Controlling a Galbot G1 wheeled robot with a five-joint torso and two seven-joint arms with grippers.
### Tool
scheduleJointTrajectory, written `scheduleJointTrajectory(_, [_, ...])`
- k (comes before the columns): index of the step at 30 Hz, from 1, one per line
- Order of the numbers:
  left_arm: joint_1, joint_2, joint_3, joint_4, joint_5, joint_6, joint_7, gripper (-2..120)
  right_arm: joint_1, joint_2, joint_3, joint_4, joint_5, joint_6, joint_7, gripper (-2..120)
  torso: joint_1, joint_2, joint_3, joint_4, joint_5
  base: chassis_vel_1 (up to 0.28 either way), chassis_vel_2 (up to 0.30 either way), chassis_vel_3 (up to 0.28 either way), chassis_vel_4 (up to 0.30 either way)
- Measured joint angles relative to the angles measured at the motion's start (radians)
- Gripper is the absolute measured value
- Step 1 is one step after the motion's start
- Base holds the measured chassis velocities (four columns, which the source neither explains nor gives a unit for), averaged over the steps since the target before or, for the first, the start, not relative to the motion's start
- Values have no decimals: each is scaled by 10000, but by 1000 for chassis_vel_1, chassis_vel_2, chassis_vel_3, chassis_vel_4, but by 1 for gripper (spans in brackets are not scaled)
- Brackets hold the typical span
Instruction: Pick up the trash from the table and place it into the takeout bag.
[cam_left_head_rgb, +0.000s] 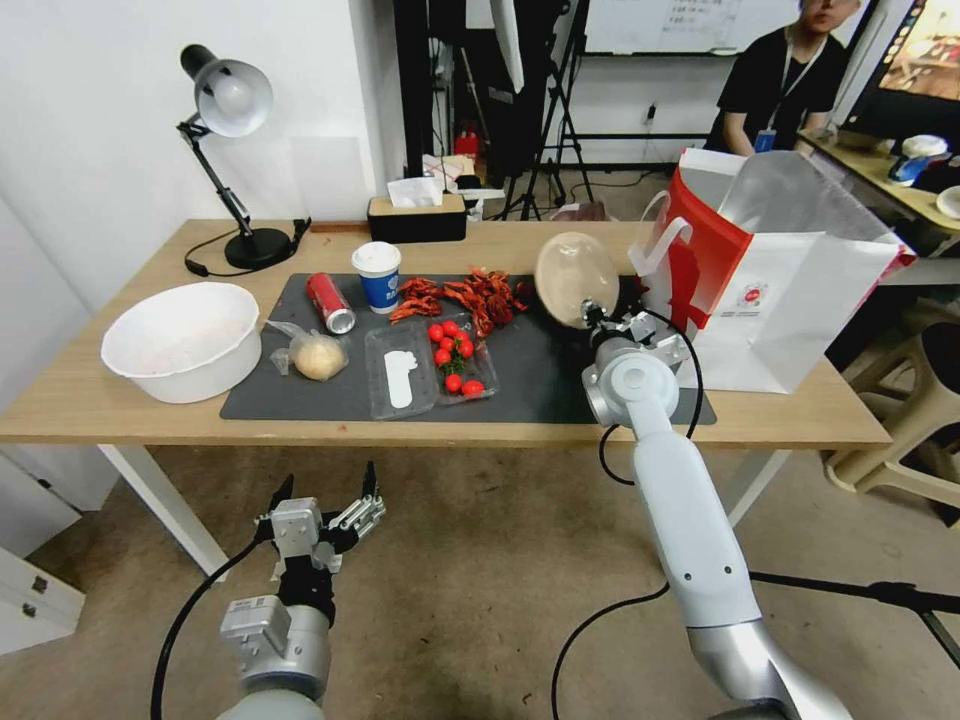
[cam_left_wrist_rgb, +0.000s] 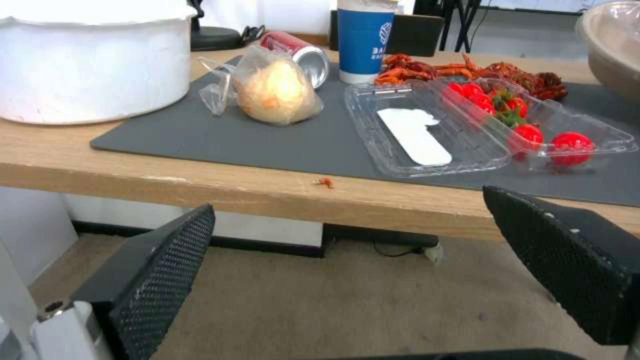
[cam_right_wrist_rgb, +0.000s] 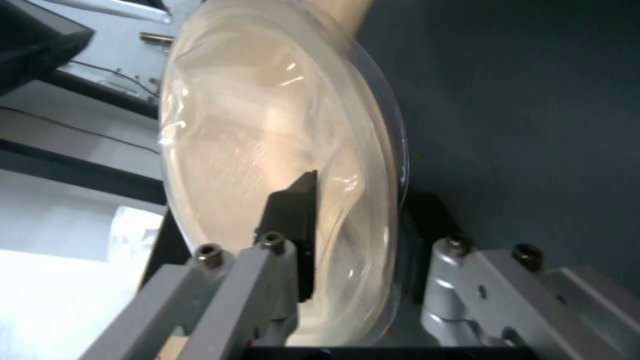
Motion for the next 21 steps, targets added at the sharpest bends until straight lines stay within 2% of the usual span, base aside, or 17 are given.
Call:
scheduleJointTrajectory(7, [2, 27, -25, -27, 3, 0, -19, 100, -42, -140, 0, 82, 16, -97, -82, 6, 0, 0, 0, 1, 2, 0, 0, 0, 0])
scheduleJointTrajectory(14, [44, 12, -21, -89, 22, -8, -42, 100, -238, -504, -345, 798, -637, -120, -597, 6, 0, 0, 0, 1, 1, 0, 0, 0, 0])
scheduleJointTrajectory(17, [51, 2, -8, -92, 39, -22, -57, 100, -501, -1054, -935, 1447, -2210, -171, -1237, 6, 0, -1, 0, 0, 1, 0, 0, 0, 0])
scheduleJointTrajectory(18, [51, 2, -8, -92, 39, -22, -57, 100, -501, -1054, -935, 1447, -2210, -171, -1237, 6, 0, -1, 0, 0, 1, 0, 0, 0, 0])
scheduleJointTrajectory(21, [64, -15, -12, -112, 43, -58, -95, 100, -595, -1986, -1626, 1882, -5493, 70, -2256, 6, 0, 0, 0, 0, 2, 0, 0, 0, 0])
